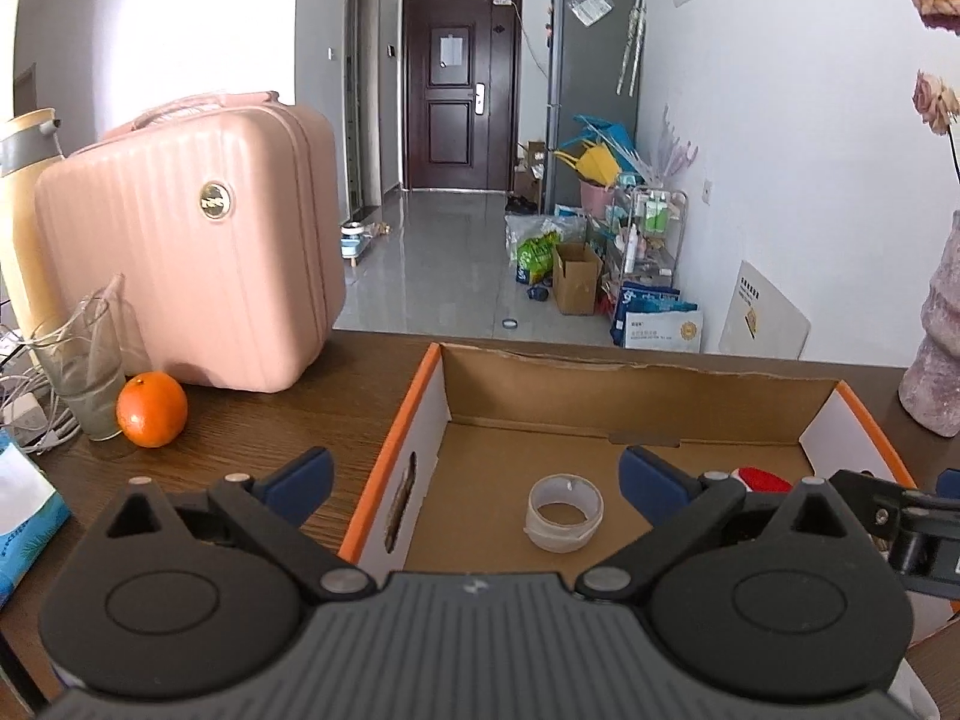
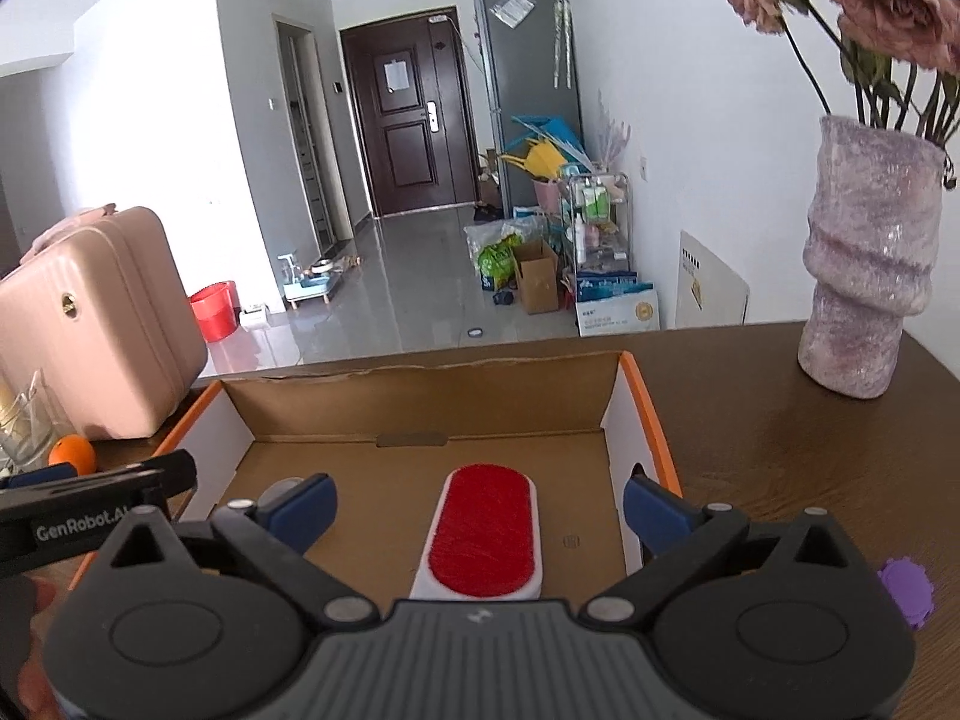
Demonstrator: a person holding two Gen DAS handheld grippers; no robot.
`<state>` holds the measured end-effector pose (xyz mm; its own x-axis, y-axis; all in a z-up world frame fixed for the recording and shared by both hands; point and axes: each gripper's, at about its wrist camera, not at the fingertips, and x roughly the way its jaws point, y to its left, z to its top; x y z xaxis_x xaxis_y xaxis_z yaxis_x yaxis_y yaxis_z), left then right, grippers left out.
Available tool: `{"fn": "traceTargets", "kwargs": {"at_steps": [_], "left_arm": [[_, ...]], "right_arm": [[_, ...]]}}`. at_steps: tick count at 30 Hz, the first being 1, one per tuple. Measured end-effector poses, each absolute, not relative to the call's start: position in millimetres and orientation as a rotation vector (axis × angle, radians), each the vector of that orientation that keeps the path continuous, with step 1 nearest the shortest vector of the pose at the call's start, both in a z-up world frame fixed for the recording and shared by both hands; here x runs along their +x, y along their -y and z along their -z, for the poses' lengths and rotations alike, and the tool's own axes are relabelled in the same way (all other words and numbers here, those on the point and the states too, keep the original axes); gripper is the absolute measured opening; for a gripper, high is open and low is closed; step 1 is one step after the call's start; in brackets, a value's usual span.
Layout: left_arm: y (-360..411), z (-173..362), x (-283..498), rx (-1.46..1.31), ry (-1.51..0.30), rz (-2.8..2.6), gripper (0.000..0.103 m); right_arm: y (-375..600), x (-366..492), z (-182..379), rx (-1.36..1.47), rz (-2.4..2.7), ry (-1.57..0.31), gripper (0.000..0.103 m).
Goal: Organize rigid objects
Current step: 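Open the left tool to drop the tape roll while the right tool releases the brush into the box, then withdraw both tools from the box back over the table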
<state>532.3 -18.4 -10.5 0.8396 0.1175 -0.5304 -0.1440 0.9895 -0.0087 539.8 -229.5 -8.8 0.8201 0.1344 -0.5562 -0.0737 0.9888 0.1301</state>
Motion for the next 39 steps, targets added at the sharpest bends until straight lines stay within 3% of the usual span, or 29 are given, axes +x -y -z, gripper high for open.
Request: {"fn": "traceTargets", "kwargs": {"at_steps": [39], "left_arm": [[0, -10, 333, -0.040, -0.409, -0.067, 0.103]], "right_arm": [[221, 346, -7, 0.047, -0.160, -0.416, 0.102]]}}
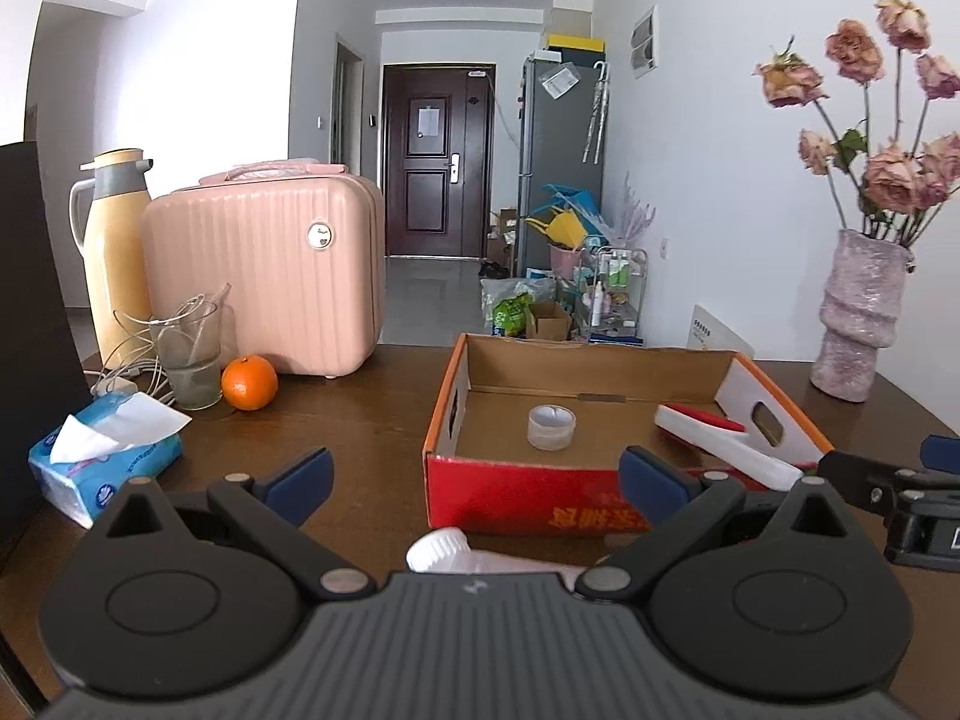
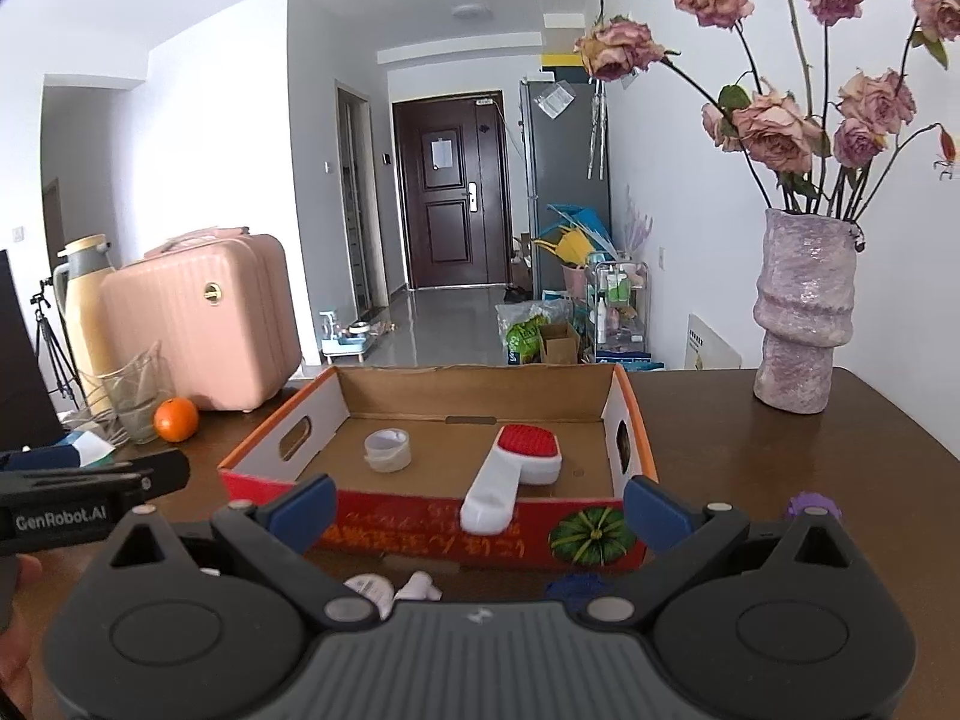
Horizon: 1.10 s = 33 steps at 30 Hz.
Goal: Organize rigid objects
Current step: 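Withdraw both tools from the box back over the table, then move the right tool to the beige plug adapter cube and grasp it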
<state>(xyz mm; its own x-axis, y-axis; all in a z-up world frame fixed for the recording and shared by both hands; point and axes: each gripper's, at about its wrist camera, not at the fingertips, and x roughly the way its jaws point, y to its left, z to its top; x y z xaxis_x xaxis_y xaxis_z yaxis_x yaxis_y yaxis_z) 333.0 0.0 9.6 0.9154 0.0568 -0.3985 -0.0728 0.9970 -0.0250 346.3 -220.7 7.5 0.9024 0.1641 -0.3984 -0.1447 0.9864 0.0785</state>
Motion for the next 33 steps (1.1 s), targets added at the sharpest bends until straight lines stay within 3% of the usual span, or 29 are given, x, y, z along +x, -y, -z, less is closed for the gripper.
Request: {"fn": "traceTargets", "kwargs": {"at_steps": [17, 33], "left_arm": [[-1, 25, 271, -0.037, -0.481, -0.030, 0.103], [-12, 35, 278, -0.074, -0.525, -0.038, 0.103]], "right_arm": [[239, 271, 36, 0.032, -0.103, -0.459, 0.102], [242, 289, 60, -0.030, -0.068, -0.542, 0.101]]}}
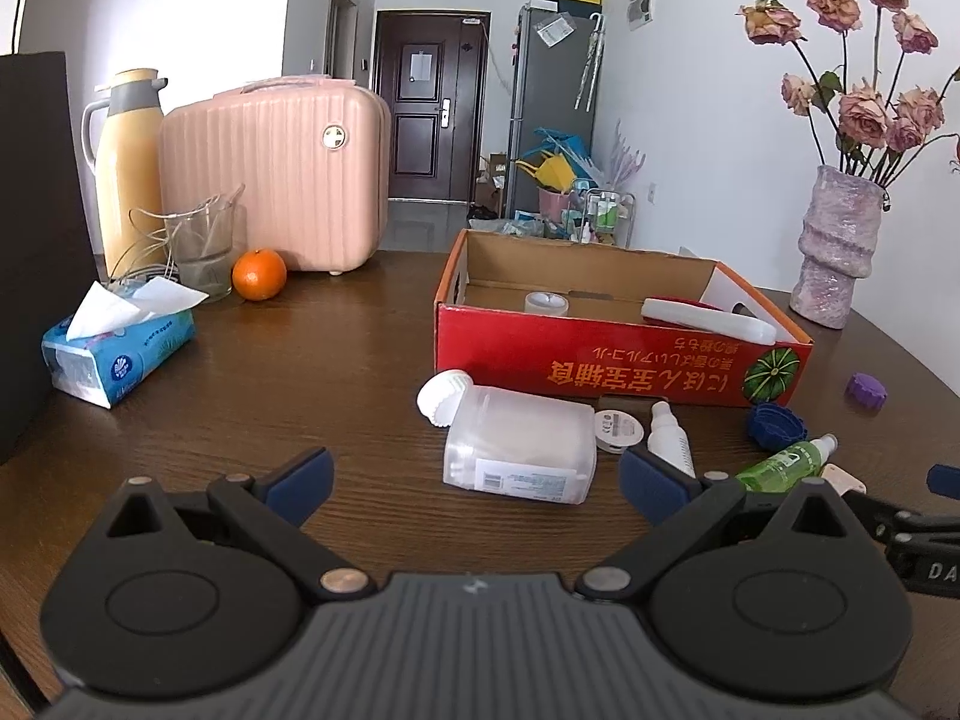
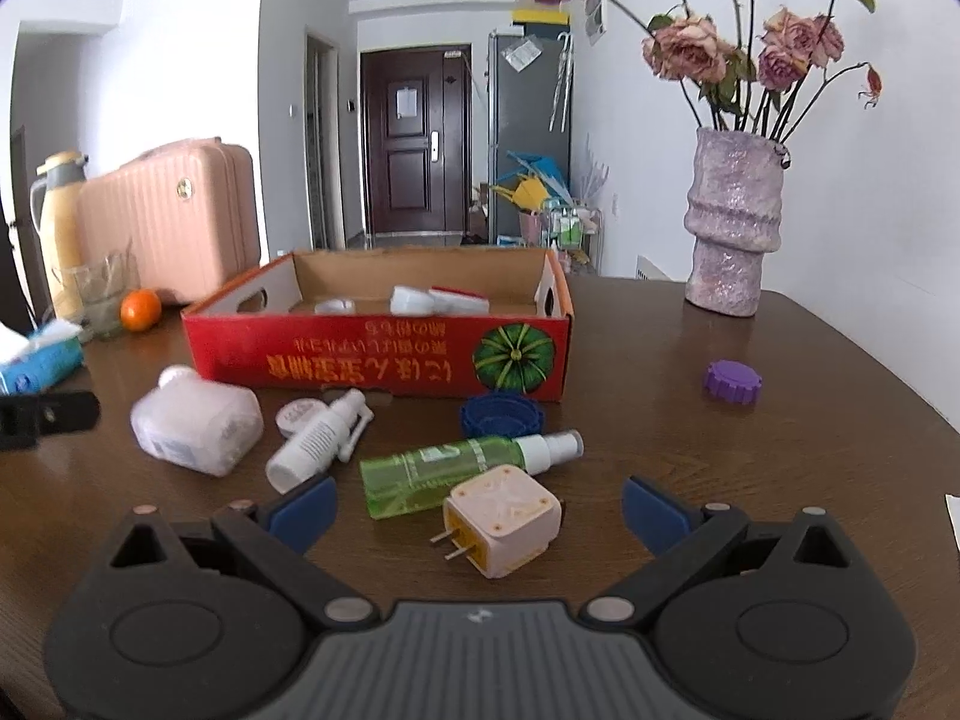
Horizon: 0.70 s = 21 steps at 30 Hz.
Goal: Organize rigid objects
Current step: 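Move the right tool to the beige plug adapter cube and grasp it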
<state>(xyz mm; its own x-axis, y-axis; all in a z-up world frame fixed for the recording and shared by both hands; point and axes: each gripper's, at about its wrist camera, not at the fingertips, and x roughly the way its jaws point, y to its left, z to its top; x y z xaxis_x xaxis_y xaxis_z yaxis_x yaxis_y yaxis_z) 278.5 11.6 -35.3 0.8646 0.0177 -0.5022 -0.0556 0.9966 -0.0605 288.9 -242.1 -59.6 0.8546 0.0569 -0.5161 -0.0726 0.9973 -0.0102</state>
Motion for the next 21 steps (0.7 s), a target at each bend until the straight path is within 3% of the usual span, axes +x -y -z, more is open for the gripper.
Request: {"fn": "traceTargets", "kwargs": {"at_steps": [17, 21], "left_arm": [[-15, 43, 288, -0.086, -0.560, -0.052, 0.103], [-14, 45, 289, -0.083, -0.564, -0.046, 0.103]], "right_arm": [[252, 345, 89, -0.099, -0.088, -0.672, 0.098], [255, 355, 94, -0.067, -0.099, -0.694, 0.090]]}}
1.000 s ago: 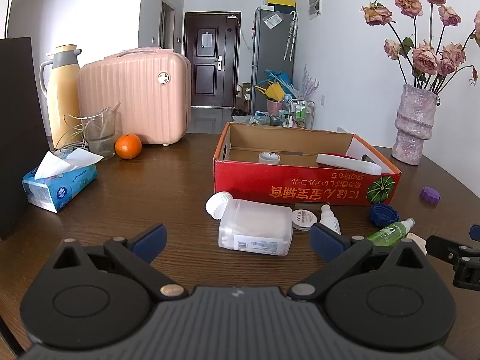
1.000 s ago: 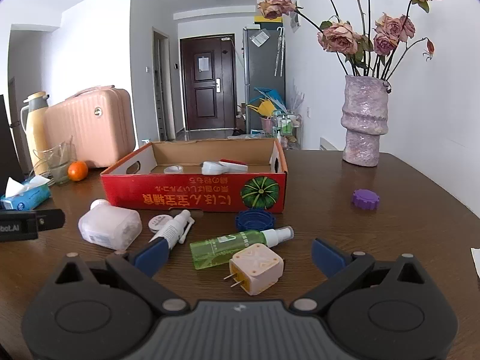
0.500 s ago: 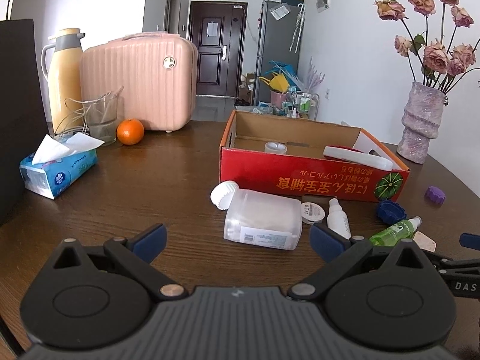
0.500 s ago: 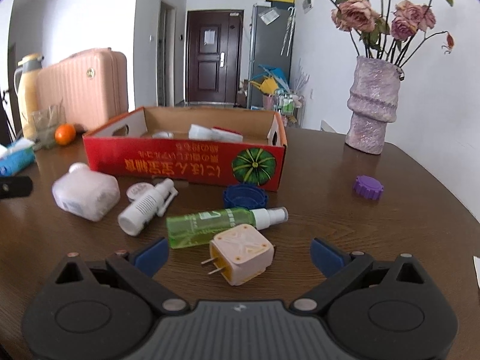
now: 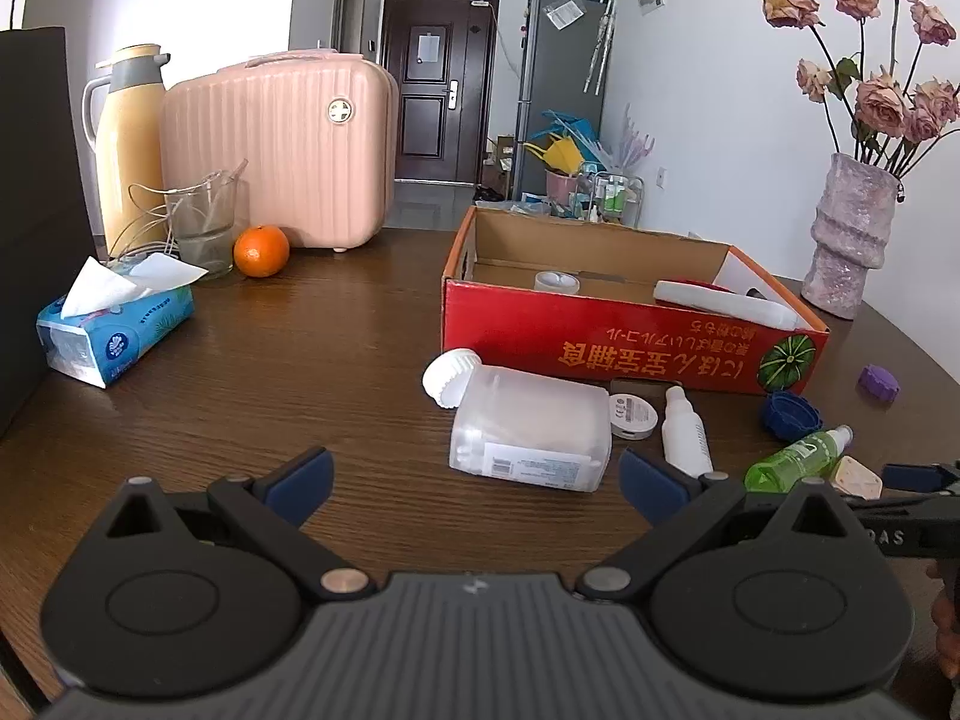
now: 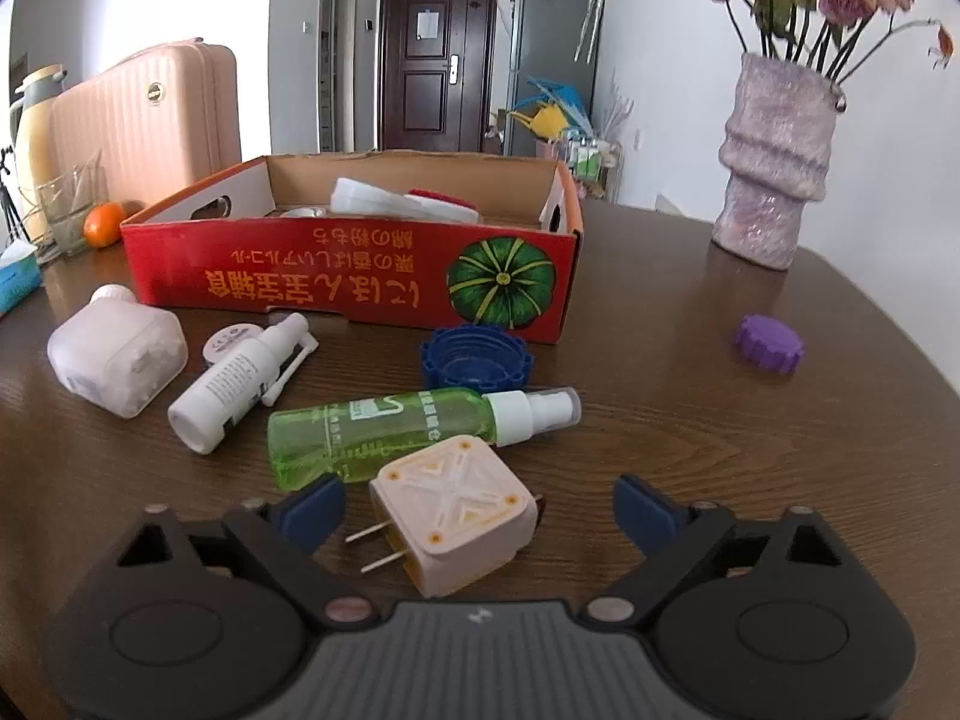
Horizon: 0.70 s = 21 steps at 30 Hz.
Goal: Organize rigid objects
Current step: 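Move the right tool to the beige plug adapter cube and grasp it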
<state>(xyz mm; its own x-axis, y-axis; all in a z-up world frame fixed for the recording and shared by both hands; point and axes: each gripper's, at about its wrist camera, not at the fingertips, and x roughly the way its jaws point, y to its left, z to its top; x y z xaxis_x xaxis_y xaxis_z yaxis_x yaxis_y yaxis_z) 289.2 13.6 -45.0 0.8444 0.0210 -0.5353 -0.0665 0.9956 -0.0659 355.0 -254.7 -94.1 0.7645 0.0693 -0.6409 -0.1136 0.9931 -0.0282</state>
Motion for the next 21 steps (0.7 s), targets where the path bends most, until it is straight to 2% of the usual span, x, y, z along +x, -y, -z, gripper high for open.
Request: {"fn": "traceTargets", "kwargs": {"at_steps": [2, 6, 21], "left_arm": [[-13, 46, 290, -0.079, -0.567, -0.047, 0.103], [-13, 48, 291, -0.080, -0.573, -0.047, 0.103], [-17, 50, 292, -0.097, -0.577, -0.053, 0.103]], "right_arm": [[255, 358, 97, -0.056, -0.113, -0.704, 0.083], [254, 357, 97, -0.046, -0.144, -0.696, 0.060], [249, 318, 79, -0.045, -0.117, -0.529, 0.059]]}}
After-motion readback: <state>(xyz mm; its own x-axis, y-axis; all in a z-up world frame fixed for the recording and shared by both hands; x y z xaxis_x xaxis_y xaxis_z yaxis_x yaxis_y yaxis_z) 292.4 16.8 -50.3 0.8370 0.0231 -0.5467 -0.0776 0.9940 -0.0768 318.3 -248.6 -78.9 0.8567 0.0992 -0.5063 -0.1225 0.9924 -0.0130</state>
